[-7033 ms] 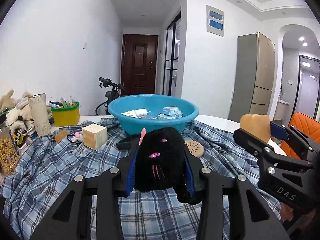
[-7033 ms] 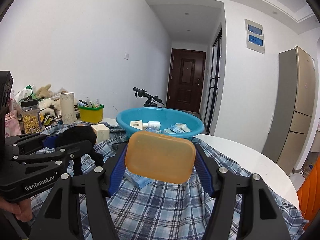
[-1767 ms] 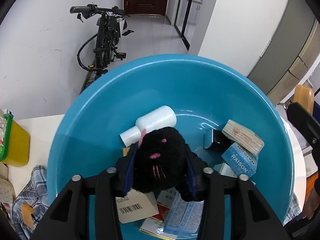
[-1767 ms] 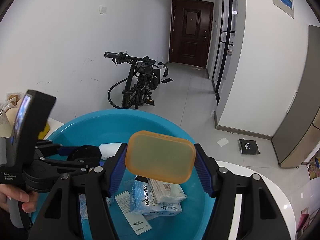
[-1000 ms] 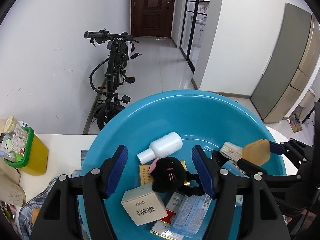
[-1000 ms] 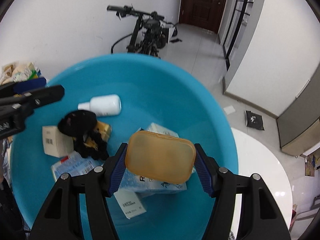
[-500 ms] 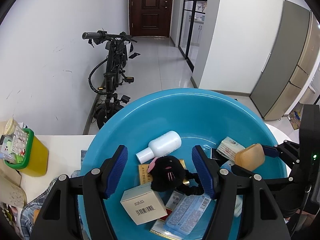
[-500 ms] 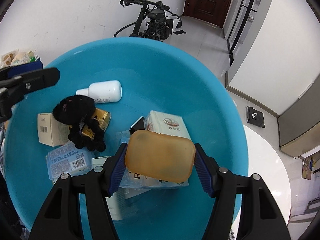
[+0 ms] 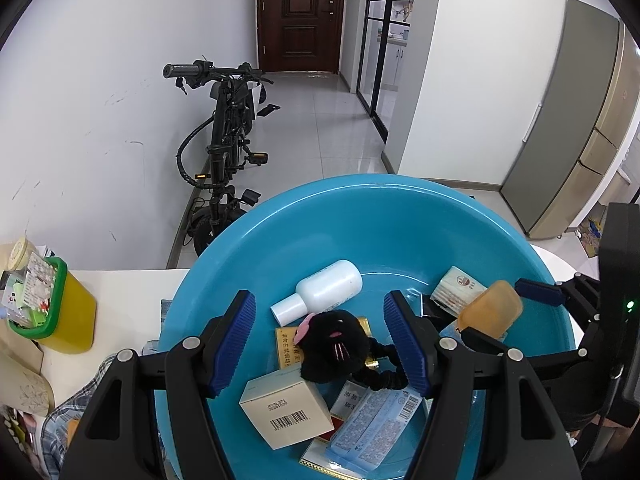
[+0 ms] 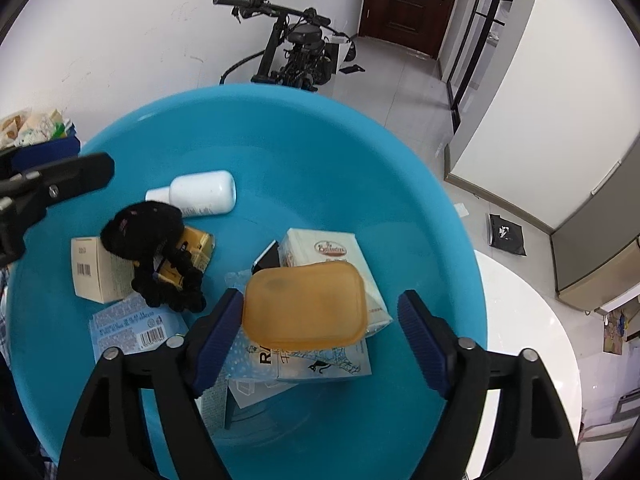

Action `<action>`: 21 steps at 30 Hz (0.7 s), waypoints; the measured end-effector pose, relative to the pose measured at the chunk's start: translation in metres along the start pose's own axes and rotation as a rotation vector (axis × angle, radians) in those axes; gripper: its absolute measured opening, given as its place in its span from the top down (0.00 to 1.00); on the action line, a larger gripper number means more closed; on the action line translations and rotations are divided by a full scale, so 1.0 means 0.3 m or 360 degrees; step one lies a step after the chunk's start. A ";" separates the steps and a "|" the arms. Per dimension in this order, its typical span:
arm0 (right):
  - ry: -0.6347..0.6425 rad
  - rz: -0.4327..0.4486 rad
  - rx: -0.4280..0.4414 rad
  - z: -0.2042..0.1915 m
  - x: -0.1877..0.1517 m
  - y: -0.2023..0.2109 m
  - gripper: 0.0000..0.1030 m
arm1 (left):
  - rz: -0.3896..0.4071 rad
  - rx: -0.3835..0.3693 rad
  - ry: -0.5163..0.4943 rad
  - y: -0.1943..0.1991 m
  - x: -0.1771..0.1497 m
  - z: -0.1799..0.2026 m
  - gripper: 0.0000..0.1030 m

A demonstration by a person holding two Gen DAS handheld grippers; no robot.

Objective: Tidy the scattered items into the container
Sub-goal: 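Open left tool to drop the plush while right tool releases the soap dish, then lift both open tools up and away from the basin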

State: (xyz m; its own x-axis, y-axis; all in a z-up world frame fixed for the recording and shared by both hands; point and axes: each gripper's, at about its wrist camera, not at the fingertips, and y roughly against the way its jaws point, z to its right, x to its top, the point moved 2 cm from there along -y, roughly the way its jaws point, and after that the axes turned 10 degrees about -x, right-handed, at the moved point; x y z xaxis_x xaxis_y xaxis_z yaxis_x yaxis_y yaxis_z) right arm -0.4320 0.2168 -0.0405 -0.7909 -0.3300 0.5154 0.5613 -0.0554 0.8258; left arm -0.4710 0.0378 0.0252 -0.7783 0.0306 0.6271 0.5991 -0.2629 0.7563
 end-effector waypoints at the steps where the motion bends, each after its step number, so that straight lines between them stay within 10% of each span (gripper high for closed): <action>1: -0.0006 0.0010 -0.0005 0.003 0.003 0.004 0.20 | -0.0001 0.0000 -0.0001 0.000 -0.001 0.000 0.33; 11: -0.0156 0.0296 -0.0051 0.044 0.044 0.106 0.14 | 0.0100 -0.0016 -0.0003 0.033 -0.001 0.007 0.33; 21: -0.0304 0.0823 -0.0131 0.081 0.063 0.330 0.01 | 0.0707 0.0034 -0.0126 0.249 0.003 0.042 0.16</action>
State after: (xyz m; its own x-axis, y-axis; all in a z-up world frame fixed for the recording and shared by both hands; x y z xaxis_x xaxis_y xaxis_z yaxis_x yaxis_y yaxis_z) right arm -0.3973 0.2280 0.0564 -0.4329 -0.1575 0.8876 0.8993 -0.0075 0.4373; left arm -0.4245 0.0302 0.0847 -0.4284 -0.0067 0.9036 0.8762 -0.2476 0.4136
